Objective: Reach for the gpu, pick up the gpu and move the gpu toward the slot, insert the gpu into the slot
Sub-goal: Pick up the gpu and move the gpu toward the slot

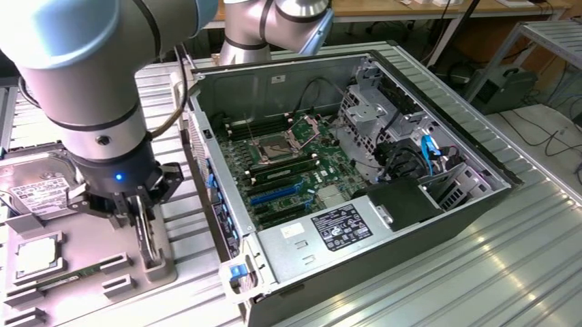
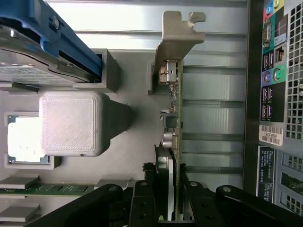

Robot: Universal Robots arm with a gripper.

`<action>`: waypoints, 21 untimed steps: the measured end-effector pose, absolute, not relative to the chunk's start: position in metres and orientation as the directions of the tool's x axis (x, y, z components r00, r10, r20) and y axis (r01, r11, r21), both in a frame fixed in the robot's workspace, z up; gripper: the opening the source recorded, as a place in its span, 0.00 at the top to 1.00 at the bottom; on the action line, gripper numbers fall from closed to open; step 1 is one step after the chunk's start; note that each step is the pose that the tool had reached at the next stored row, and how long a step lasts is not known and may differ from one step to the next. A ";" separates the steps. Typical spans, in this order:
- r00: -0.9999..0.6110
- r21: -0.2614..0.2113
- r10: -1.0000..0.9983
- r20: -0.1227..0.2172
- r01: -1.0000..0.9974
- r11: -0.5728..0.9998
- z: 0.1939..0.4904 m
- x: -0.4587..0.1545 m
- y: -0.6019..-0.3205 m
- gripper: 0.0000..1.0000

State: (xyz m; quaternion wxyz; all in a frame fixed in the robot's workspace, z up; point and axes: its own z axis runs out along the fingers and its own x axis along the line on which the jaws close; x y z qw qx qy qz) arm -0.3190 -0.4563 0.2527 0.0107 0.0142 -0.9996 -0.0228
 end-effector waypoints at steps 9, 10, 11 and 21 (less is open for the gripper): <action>-0.999 0.046 -0.029 0.021 -0.028 0.999 0.299 -0.319 -0.456 0.72; -0.999 0.046 -0.029 0.021 -0.028 0.999 0.305 -0.319 -0.456 0.72; -0.999 0.046 -0.029 0.021 -0.028 0.999 0.309 -0.319 -0.456 0.72; -0.999 0.046 -0.029 0.021 -0.028 0.999 0.355 -0.319 -0.456 0.72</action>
